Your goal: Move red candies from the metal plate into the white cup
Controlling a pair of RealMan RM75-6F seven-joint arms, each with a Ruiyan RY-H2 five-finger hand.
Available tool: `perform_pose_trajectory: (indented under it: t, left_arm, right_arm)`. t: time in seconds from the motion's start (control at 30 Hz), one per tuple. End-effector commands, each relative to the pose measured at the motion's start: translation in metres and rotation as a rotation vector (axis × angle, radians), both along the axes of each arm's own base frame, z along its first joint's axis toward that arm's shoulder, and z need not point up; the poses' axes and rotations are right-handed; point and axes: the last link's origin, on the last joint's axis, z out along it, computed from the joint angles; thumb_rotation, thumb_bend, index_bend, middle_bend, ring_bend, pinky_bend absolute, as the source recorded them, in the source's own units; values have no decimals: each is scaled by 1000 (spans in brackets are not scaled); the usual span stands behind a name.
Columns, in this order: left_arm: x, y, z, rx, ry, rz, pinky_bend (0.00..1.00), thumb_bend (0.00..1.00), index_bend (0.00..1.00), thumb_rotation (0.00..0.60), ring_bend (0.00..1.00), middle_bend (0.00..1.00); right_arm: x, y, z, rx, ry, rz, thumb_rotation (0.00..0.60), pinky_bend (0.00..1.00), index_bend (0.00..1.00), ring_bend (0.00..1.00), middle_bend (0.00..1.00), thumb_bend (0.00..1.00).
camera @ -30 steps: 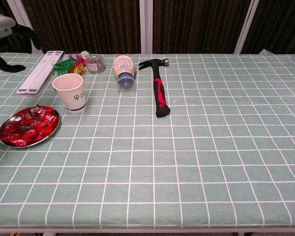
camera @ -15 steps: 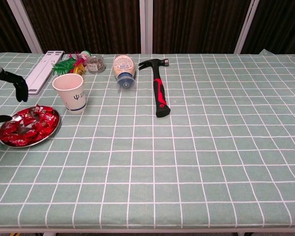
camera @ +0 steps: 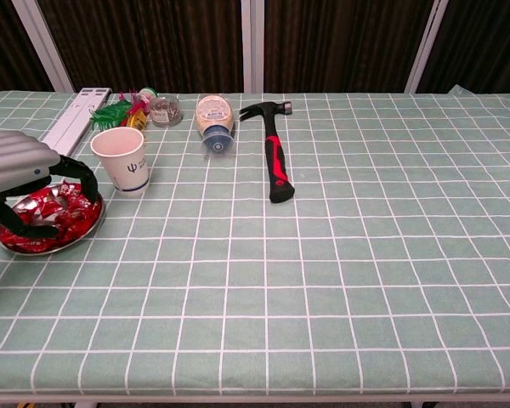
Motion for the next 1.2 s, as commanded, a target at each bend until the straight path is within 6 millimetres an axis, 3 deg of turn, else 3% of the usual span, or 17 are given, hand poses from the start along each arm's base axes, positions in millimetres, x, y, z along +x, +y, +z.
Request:
perform_pose_trajectory:
  t: [0.03,0.4,0.7,1.0,1.2]
  left_arm:
    - [0,3,-4,0,38,-21,1000,269,404,600,891,419]
    - [-8,5,-12,-16,103,-7,1000,269,396,600,889,401]
    - [-15,8,-13,2,117,19,1000,268,448,600,891,433]
    - [-20,10,-18,16,139,28,1000,274,502,600,902,502]
    - [-24,14,-22,28,125,42,1000,325,593,600,925,604]
  right_arm:
    - [0,0,1,-3,2,-3,600,472,196,192,303,89]
    - [3,-1,-1,0,7,-4,600,475,196,193,304,89]
    - [5,-2,-2,2,10,-4,600,477,196,193,304,89]
    - [6,-2,-2,3,12,-1,600,480,196,197,306,89]
    - [6,-2,-1,1,11,0,600,483,196,205,310,89]
